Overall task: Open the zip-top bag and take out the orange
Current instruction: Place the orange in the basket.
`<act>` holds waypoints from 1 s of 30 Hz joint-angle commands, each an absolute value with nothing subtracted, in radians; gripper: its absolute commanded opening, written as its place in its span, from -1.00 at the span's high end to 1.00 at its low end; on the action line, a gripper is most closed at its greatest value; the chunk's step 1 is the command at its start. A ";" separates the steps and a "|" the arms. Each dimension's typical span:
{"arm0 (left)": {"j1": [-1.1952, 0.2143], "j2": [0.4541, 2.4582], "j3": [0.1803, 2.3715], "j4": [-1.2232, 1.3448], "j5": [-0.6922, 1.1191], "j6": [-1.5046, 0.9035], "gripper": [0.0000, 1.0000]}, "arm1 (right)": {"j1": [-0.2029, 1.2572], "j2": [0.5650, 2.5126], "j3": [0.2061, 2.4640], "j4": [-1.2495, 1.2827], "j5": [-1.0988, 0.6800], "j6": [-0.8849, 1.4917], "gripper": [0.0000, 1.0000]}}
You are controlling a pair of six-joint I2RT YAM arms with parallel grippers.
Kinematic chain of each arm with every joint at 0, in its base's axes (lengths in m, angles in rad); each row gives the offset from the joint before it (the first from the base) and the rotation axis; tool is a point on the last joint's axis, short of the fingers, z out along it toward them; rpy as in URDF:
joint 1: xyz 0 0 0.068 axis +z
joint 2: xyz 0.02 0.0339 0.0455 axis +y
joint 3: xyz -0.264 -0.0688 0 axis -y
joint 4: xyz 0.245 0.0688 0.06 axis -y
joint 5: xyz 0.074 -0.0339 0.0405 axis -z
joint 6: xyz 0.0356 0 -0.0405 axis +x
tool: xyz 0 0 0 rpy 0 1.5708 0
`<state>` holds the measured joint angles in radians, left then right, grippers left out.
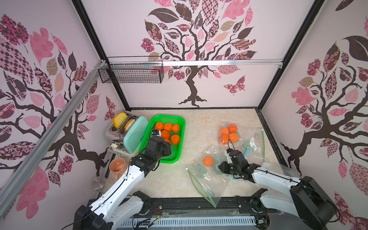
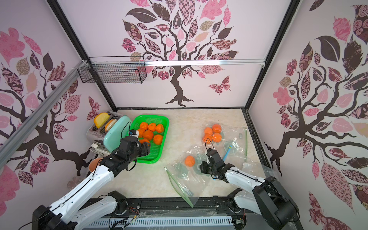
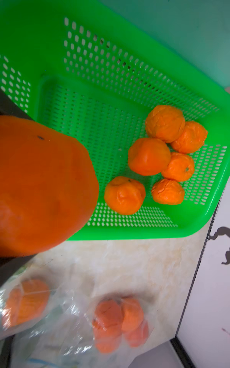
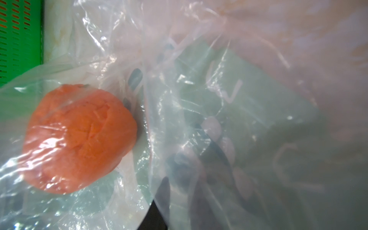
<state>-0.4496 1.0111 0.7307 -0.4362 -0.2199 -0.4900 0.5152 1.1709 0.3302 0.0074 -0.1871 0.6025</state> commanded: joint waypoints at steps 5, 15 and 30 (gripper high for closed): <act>-0.391 1.205 0.751 -0.320 -0.277 -0.448 0.02 | 0.515 1.165 0.313 -0.025 -0.175 0.606 0.56; -0.214 1.442 0.805 -0.244 -0.297 -0.416 -0.01 | 0.515 1.161 0.311 -0.025 -0.176 0.606 0.56; -0.149 1.623 0.947 -0.261 -0.257 -0.393 -0.65 | 0.515 1.161 0.310 -0.026 -0.176 0.608 0.55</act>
<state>-0.1558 1.6138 0.9176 -0.2577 -0.2638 -0.4065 0.5148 1.1656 0.3260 0.0090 -0.1871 0.6033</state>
